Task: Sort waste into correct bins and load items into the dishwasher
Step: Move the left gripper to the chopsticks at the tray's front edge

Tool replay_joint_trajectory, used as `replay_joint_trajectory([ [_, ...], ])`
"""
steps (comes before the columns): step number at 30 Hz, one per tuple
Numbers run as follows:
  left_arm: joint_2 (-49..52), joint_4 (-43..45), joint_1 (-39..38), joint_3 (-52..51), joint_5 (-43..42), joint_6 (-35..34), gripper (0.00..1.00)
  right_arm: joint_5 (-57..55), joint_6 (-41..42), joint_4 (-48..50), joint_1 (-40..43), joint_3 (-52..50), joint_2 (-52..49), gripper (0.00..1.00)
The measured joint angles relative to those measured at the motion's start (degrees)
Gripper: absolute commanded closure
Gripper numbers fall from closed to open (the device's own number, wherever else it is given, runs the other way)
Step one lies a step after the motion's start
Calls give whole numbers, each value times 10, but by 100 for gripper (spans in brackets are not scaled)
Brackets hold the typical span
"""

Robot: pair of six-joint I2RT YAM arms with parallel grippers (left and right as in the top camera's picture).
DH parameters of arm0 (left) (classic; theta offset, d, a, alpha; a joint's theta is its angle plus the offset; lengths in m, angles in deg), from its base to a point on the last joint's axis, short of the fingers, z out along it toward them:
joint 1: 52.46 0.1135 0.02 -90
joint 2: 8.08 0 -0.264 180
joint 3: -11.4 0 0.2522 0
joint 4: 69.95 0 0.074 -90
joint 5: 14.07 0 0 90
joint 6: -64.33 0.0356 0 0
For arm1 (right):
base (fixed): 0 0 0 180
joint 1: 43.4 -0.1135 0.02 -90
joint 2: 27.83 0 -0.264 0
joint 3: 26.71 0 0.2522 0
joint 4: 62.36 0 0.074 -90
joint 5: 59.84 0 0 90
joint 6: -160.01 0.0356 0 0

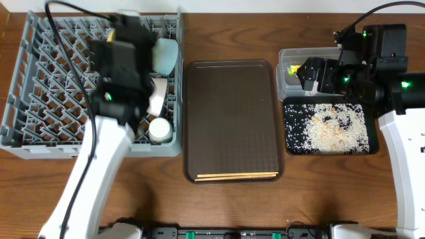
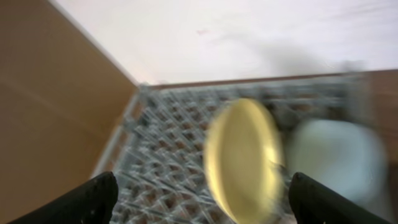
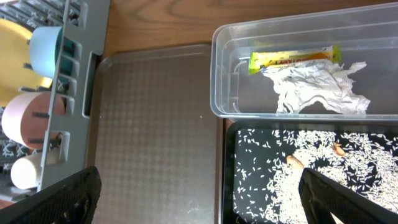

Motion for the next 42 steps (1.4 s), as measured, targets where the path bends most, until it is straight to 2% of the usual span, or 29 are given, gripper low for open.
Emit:
replay_joint_trajectory([
  [8,-16,-143,-130,0,-70,-101,8,0,0,0,0,0,0,1],
  [13,-15,-225,-141,0,-222,-170,8,0,0,0,0,0,0,1],
  [17,-7,-282,-158,0,-308,-189,8,0,0,0,0,0,0,1],
  [21,30,-322,-195,0,-348,-167,8,0,0,0,0,0,0,1],
  [31,196,-343,-281,0,-408,-6,9,0,0,0,0,0,0,1],
  [34,231,-339,-304,0,-414,34,13,0,0,0,0,0,0,1],
  [42,279,-305,-336,0,-372,86,13,0,0,0,0,0,0,1],
])
